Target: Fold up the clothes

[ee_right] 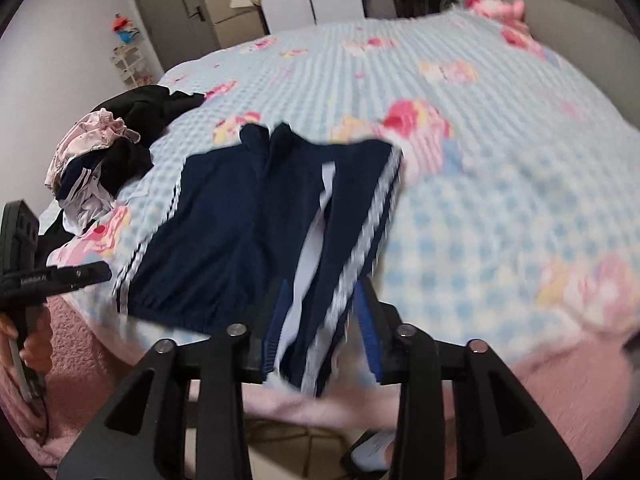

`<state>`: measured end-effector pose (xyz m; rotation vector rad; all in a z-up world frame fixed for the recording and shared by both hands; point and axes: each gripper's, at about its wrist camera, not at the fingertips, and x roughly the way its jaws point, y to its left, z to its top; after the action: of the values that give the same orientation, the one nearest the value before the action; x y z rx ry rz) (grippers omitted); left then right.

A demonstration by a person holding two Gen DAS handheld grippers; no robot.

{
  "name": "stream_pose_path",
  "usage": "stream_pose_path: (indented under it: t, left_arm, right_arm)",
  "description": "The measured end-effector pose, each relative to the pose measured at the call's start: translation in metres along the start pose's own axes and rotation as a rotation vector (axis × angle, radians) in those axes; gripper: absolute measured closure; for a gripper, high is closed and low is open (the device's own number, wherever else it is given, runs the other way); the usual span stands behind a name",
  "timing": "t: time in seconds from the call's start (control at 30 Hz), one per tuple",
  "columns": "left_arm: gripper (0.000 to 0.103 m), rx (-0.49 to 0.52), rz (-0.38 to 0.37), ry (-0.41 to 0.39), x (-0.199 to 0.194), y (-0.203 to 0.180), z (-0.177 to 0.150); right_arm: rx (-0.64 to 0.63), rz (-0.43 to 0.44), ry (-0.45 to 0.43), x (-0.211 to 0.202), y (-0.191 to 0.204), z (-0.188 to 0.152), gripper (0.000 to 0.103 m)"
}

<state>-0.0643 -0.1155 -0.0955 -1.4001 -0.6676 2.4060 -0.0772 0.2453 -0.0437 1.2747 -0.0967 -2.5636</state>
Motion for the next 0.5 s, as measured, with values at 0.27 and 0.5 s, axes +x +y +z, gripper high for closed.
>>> stream_pose_path:
  t: [0.27,0.5]
  left_arm:
    - [0.076,-0.002,0.169,-0.032,0.056,0.028,0.08]
    - [0.076,0.022,0.112,-0.016,0.088,0.038,0.115]
  right_arm:
    - [-0.141,0.086,0.021,0.06,0.047,0.072,0.067]
    - [-0.229,0.078,0.116,0.159,0.088,0.126,0.067]
